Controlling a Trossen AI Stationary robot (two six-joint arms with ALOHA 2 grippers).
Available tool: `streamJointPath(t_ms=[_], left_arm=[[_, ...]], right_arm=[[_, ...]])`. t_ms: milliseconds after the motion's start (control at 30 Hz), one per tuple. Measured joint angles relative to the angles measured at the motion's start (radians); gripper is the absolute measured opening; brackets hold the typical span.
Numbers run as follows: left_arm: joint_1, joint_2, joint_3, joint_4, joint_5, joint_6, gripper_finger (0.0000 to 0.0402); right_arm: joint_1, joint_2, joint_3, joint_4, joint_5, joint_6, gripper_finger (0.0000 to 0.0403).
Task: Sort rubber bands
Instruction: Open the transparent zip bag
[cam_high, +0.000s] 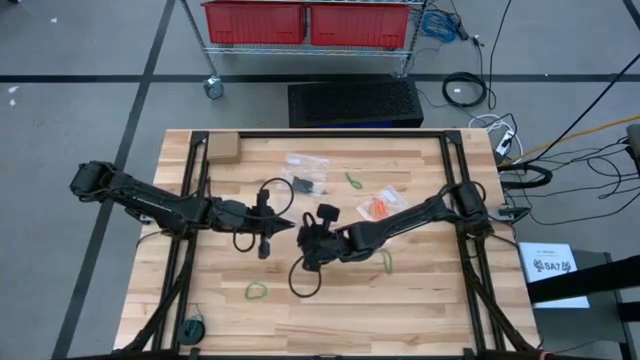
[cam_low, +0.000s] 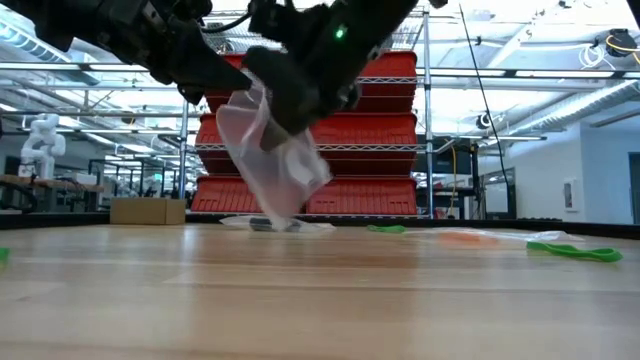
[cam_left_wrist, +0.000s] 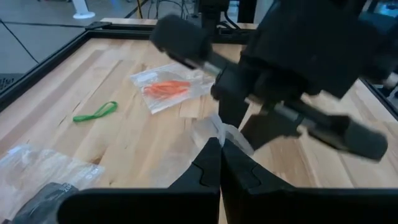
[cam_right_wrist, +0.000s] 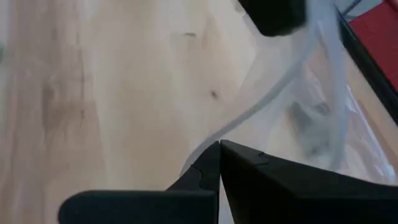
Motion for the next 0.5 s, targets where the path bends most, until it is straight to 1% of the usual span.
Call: streamJointPath(t_ms=[100,267,300,400,500], left_arm=[[0.0,0.0,0.0,0.001,0.0,0.0,0.0],[0.0,0.0,0.0,-0.005,-0.001,0.0,0.0],[0.0,0.0,0.0,-0.006,-0.001,0.0,0.0],[0.0,0.0,0.0,-0.01,-0.001,-0.002,0.0],[-0.002,0.0,0.0,-0.012,-0.001,-0.002,0.0]], right_arm=[[0.002,0.03,0.0,0.036,0.047,0.02,0.0],[0.052,0.049,-0.001,0.041,0.254,0.046,0.0],[0.062,0.049,-0.001,0.043,0.279,0.058,0.0],[0.08,0.049,-0.001,0.051,0.298,0.092,0.0],[0.079,0.048,-0.001,0.111,0.294,0.093,0.0]])
